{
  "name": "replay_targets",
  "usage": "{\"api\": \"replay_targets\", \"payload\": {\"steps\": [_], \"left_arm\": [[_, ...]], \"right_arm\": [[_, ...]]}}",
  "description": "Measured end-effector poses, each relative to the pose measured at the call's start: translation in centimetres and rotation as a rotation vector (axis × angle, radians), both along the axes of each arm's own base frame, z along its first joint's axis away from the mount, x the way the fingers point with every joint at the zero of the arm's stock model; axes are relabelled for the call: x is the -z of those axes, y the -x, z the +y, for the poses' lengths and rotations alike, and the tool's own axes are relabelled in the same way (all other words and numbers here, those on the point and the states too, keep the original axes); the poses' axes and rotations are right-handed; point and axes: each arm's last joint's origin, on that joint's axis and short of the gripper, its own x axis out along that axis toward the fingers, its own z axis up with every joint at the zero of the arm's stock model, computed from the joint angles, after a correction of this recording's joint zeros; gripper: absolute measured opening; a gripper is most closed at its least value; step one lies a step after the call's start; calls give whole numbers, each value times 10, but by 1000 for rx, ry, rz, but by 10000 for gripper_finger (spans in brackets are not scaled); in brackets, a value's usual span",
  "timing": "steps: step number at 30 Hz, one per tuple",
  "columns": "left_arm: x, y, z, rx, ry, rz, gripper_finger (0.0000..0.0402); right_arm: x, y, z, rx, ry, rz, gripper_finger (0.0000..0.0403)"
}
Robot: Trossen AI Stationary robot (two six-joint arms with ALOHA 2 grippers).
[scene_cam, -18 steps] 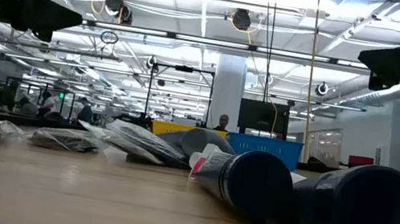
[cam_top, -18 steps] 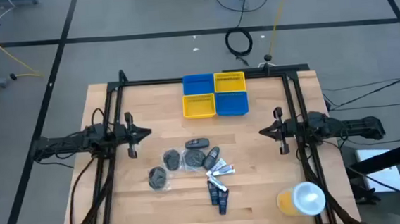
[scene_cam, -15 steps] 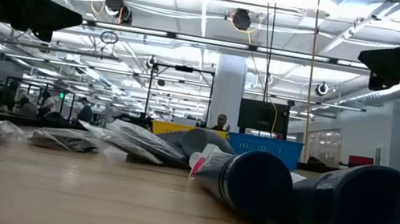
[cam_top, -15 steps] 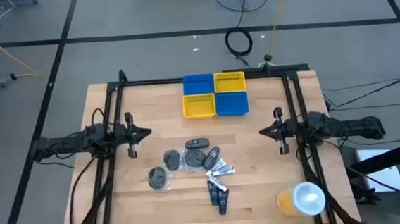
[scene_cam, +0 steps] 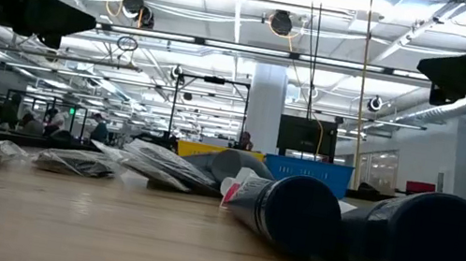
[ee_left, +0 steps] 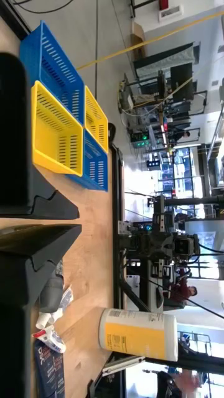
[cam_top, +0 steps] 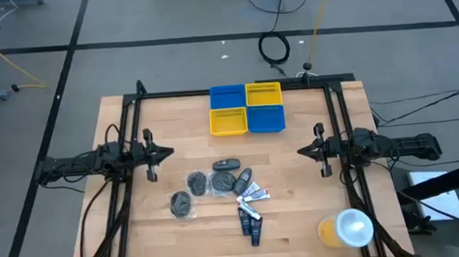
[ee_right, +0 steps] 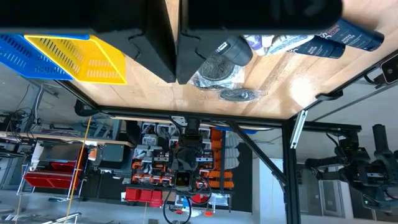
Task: Pick & Place Travel size toiletries
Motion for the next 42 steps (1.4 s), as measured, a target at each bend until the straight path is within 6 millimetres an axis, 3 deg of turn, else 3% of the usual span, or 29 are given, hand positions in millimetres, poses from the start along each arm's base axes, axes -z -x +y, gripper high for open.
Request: {"api": "replay_targets", "payload": {"steps": [22,26,33,42], "left_arm": [[0,0,0,0,0,0,26],[0,0,0,0,0,0,26],[0,0,0,0,0,-2,26],[-1,0,0,-1,0,-18,26]], "right_arm": [[-1,0,0,2,22,-9,4],[-11,1,0,10,92,-122,4],[-29,4,0,-9,-50,-299,4],[-8,-38,0,-2,-98,-61,4]]}}
